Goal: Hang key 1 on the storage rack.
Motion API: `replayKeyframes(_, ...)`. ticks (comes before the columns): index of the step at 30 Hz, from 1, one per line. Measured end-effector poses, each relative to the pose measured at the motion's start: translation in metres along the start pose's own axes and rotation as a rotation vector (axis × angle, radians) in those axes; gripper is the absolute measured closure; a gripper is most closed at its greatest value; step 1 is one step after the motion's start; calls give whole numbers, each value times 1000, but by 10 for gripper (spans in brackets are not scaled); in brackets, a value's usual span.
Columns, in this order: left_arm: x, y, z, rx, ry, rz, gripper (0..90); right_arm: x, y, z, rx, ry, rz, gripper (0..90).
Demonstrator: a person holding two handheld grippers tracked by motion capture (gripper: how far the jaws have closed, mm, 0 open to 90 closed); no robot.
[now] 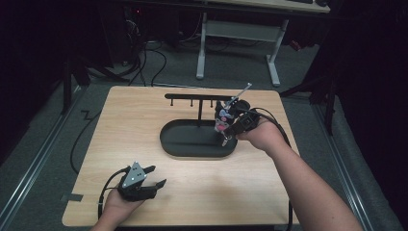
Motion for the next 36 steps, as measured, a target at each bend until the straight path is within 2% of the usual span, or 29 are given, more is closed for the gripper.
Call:
replayKeyframes(4,1,0,0,0,3,-1,359,0,5,10,1,-8,-7,893)
replayKeyframes(13,3,0,-1,1,6,3,359,-4,18,39,-10,20,-19,894)
replayKeyframes(17,3,0,-2,4,8,1,359,-4,21,55,-19,16,-24,894)
replayKeyframes(21,3,0,-3,3,11,3,359,-2,21,72,-37,29,-17,893)
replayKeyframes(26,3,1,-4,3,11,2,359,-8,16,88,-40,33,-29,893)
replayKeyframes(36,5,2,-5,7,16,-1,360,-27,6,101,-51,-18,-15,893)
Point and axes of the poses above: each handheld gripper's, and its own axes: y roughly backward along the jaws, z roughly out of its top, x roughly to its left, the point moved 10 cm from there along -y, roughly forward along the jaws, and after that the axes turned 8 degrees about x, right-handed, at the moved point
